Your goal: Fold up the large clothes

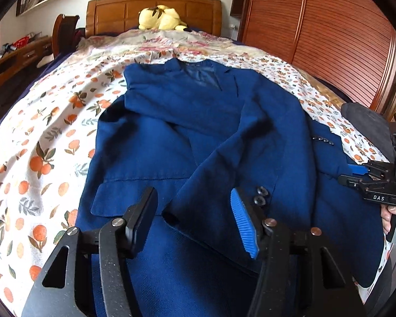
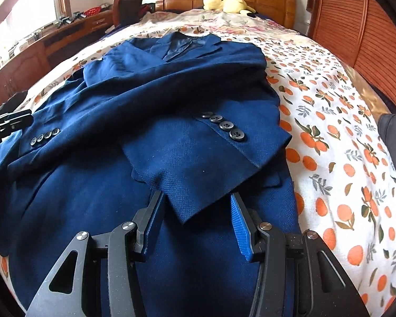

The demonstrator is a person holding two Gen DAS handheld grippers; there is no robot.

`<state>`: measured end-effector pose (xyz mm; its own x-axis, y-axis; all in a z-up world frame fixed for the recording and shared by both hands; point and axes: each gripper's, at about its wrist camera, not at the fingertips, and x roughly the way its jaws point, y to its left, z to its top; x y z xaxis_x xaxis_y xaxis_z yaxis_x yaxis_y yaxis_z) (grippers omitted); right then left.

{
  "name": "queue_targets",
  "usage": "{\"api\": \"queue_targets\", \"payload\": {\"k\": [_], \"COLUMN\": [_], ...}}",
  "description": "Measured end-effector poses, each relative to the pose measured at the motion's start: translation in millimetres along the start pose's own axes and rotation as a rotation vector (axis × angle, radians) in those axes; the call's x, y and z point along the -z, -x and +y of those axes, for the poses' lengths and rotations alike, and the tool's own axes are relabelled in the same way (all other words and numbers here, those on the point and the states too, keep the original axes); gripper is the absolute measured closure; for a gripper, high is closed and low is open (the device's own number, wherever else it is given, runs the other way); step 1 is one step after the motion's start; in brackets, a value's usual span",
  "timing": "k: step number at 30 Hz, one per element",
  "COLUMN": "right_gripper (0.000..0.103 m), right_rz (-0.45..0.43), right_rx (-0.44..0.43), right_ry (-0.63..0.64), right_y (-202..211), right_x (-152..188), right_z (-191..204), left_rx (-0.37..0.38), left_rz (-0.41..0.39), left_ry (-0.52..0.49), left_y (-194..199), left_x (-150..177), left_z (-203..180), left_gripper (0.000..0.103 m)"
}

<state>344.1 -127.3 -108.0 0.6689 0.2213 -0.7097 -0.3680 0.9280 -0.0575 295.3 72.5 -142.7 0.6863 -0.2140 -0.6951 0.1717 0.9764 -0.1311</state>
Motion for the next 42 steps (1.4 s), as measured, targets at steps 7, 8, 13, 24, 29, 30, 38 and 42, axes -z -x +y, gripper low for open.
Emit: {"api": "queue_targets", "payload": {"k": [7,8,13,24,29,30,38,42], "right_gripper": [0.052,0.052,0.052,0.052,0.052,0.052,0.052,0.052], "right_rz": [-0.035,-0.036,-0.049,-0.048,-0.052,-0.053,-0.059,-0.058], "right_rx": [-0.005,-0.009,-0.002,0.001,-0.003,-0.003,-0.014,-0.016], "right_ry": [-0.005,-0.009,-0.007,-0.006,-0.011,-0.011,-0.02,-0.024], "right_y": [-3.2,-3.0,-0.3,-1.0,-0.9,-1.0,-1.5,-2.1], "right_x": [10.1,10.9,12.5,13.5,13.3,13.5,14.5,13.5], "right_z": [-3.2,-4.2,-2.7,-1.6,-2.6,-2.7,-4.0,-4.0], "left_rx": [-0.007,-0.016,-0.063,-0.101,-0.109,-0.099,-0.111,-0.115], "left_rz": [0.037,0.023,-0.082,-0.118,-0.17,-0.177,-0.206,-0.208], "left_ry": [-0.014,-0.033,-0.011,0.05,0.011,0.006,0.027,0.038], "left_y": [-6.9,-3.6,16.6,27.8,46.0,49.6,79.8,92.7], "left_x": [0.4,0.0,-8.9,-14.8,-12.7,-12.2,12.1,24.5], "left_z": [-4.1,-8.7,-5.1,11.9,7.3,7.0,9.8,2.4], "left_gripper": [0.095,0.096,0.098,0.093,0.055,0.046,0.019,0.019]}}
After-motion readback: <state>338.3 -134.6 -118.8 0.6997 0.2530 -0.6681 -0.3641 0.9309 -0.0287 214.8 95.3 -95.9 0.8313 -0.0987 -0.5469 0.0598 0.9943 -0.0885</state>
